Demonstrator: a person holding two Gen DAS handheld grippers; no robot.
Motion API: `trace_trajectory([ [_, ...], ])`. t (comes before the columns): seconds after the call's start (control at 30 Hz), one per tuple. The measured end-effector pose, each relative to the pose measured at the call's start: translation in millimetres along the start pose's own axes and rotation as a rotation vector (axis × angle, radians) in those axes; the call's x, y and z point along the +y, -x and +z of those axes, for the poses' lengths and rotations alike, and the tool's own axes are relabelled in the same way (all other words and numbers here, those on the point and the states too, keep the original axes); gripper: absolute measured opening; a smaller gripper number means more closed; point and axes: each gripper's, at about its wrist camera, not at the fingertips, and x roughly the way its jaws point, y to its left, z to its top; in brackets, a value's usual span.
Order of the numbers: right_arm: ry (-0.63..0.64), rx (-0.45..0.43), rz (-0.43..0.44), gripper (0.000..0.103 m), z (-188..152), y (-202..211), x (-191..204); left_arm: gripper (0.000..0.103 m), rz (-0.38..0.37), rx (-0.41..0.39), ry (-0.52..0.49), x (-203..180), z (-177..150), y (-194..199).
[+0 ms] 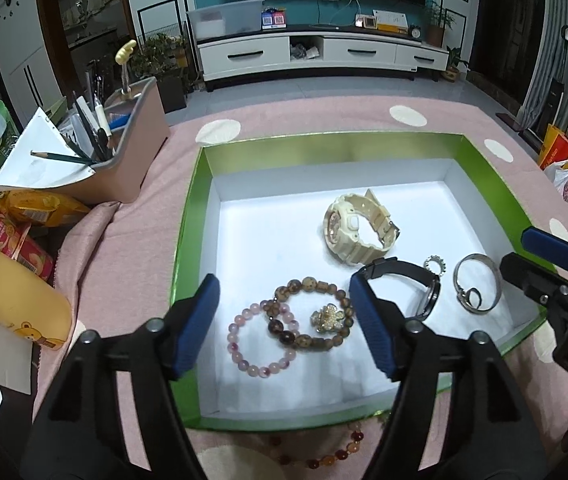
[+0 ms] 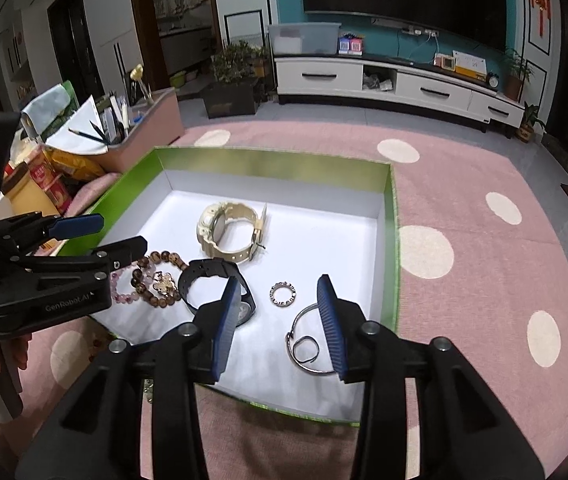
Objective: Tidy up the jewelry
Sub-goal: 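Lower the ring and brooch into the box and open both tools, then withdraw both tools toward the red bead bracelet and green jade pendant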
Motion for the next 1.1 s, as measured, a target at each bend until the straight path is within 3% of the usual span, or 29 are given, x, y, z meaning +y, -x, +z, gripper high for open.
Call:
trace_trajectory([
  [0.1,-0.014,-0.026,-0.003,0.053,-3,13,-3,0.083,-0.001,-0.018,0.005,0,-3,9],
  [0.2,-0.026,-0.054,-0.013,0.057,-7,28,-6,0.09,-0.008,-0.036,0.019,3,-6,21],
  [0.33,-0.042,-0.072,-0.019,0.072,-14,43,-10,0.097,-0.014,-0.058,0.039,10,-10,36],
  [0.53,-0.063,-0.094,-0.032,0.082,-23,62,-14,0.1,-0.023,-0.081,0.065,21,-21,57],
  [0.87,-0.066,-0.095,-0.006,0.083,-42,80,-6,0.1,-0.044,-0.094,0.117,34,-50,78],
  [1.1,-0.056,-0.062,0.031,0.083,-57,79,8,0.099,-0.039,-0.03,0.175,47,-83,67],
])
